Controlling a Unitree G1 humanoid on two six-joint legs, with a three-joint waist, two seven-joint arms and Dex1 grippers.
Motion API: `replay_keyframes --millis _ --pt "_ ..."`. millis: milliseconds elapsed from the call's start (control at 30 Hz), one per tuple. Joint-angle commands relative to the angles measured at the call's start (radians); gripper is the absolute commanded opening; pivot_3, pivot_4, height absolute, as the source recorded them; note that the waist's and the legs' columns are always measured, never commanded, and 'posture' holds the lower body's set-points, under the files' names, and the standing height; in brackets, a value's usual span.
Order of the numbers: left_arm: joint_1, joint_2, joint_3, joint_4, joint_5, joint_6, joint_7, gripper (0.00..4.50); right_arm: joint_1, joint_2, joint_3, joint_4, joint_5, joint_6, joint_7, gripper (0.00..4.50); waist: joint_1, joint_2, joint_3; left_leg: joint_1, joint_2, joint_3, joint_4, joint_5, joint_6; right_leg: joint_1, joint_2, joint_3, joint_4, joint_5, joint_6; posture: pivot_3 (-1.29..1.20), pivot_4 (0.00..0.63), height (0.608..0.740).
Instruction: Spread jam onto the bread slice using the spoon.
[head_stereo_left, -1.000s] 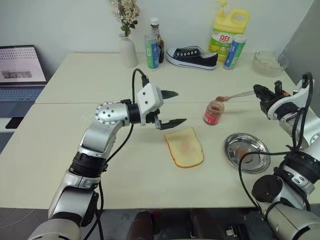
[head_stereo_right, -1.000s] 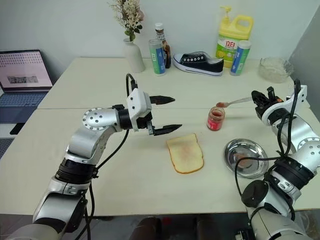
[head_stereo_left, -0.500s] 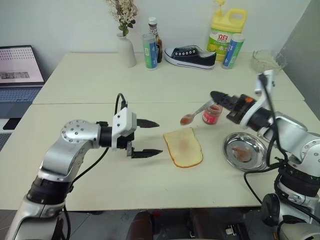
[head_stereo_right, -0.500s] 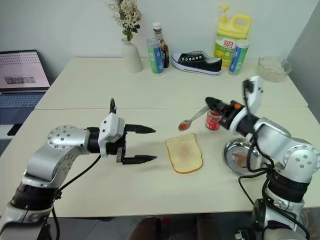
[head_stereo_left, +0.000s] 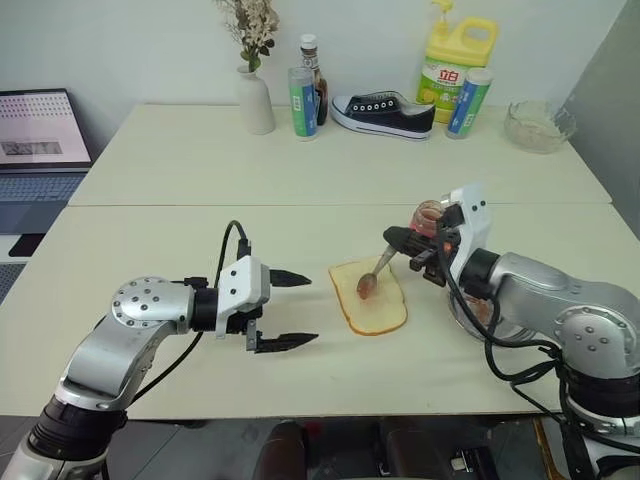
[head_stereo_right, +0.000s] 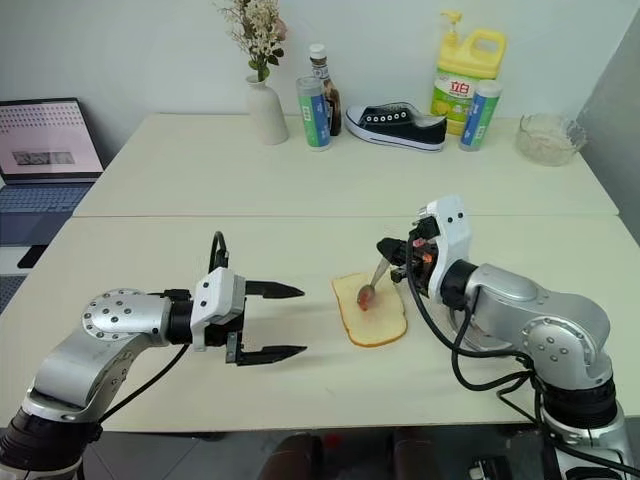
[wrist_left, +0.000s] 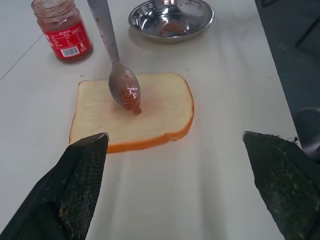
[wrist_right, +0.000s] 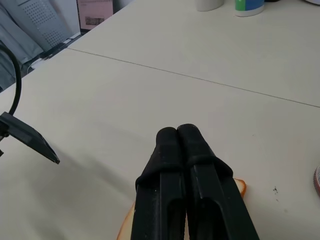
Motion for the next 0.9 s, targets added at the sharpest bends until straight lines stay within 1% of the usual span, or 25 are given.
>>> replay_keyframes --millis 33,100,200,233,300,367,533,633,667,767,900 --pt "0.007 0.004 0.018 -0.048 -0.009 -0.005 0.014 4.50 0.005 -0.007 0.027 -0.038 -0.078 -0.048 0.049 0.04 0.000 0.000 0.000 0.000 0.000 0.000 0.000 0.000 0.000 0.000 0.000 0.000 0.000 0.000 0.000 0.00 0.150 0.740" --pt "0.007 0.004 0.019 -0.044 -0.009 -0.006 0.017 4.50 0.007 -0.019 0.045 -0.039 -0.128 -0.062 0.072 0.04 0.000 0.000 0.000 0.000 0.000 0.000 0.000 0.000 0.000 0.000 0.000 0.000 0.000 0.000 0.000 0.00 0.150 0.740" --pt "-0.001 0.003 0.017 -0.038 -0.009 -0.006 0.020 4.50 0.003 -0.025 0.034 -0.030 -0.165 -0.070 0.100 0.04 0.001 0.000 0.000 0.000 0.000 0.000 0.000 0.000 0.000 0.000 0.000 0.000 0.000 0.000 0.000 0.00 0.150 0.740" --pt "-0.006 0.001 0.016 -0.034 -0.008 -0.007 0.021 4.50 -0.004 -0.005 0.000 -0.016 -0.141 -0.063 0.090 0.04 0.001 0.000 0.000 0.000 0.000 0.000 0.000 0.000 0.000 0.000 0.000 0.000 0.000 0.000 0.000 0.00 0.150 0.740" --pt "-0.017 -0.002 0.011 -0.026 -0.006 -0.012 0.022 4.50 -0.022 0.069 -0.092 0.025 -0.032 -0.040 0.025 0.04 0.001 0.000 0.000 0.000 0.000 0.000 0.000 0.000 0.000 0.000 0.000 0.000 0.000 0.000 0.000 0.00 0.150 0.740" --pt "-0.034 -0.008 0.007 -0.020 -0.007 -0.010 0.025 4.50 -0.027 0.107 -0.141 0.052 0.029 -0.010 -0.011 0.04 0.001 0.000 0.000 0.000 0.000 0.000 0.000 0.000 0.000 0.000 0.000 0.000 0.001 0.000 0.000 0.00 0.150 0.740" --pt "-0.057 -0.016 0.000 -0.014 -0.007 -0.007 0.026 4.50 0.001 0.206 -0.220 0.136 0.181 0.043 -0.158 0.04 0.000 0.000 0.000 0.000 0.000 0.000 0.000 0.000 0.000 0.000 0.000 0.000 0.001 0.000 0.000 0.00 0.150 0.740" --pt "-0.065 -0.021 -0.004 -0.006 -0.001 -0.010 0.027 4.50 0.053 0.237 -0.234 0.176 0.204 0.054 -0.213 0.04 0.000 0.000 0.000 0.000 0.000 0.000 0.000 0.000 0.000 0.000 0.000 0.000 0.001 0.000 0.000 0.00 0.150 0.740" --pt "-0.066 -0.023 -0.004 -0.007 -0.002 -0.008 0.030 4.50 0.080 0.255 -0.248 0.191 0.234 0.054 -0.246 0.04 0.000 0.000 0.000 0.000 0.000 0.000 0.000 0.000 0.000 0.000 0.000 0.000 0.001 0.000 0.000 0.00 0.150 0.740" --pt "-0.067 -0.025 -0.005 -0.014 -0.004 -0.001 0.036 4.50 0.123 0.265 -0.266 0.207 0.282 0.054 -0.293 0.04 0.000 0.000 0.000 0.000 0.000 0.000 0.000 0.000 0.000 0.000 0.000 0.000 0.001 0.000 0.000 0.00 0.150 0.740" --pt "-0.066 -0.024 -0.006 -0.016 -0.005 0.002 0.036 4.50 0.155 0.210 -0.263 0.197 0.271 0.061 -0.284 0.04 0.000 0.000 0.000 0.000 0.000 0.001 0.001 0.000 0.000 0.000 0.000 0.001 0.001 0.000 0.000 0.00 0.150 0.740"
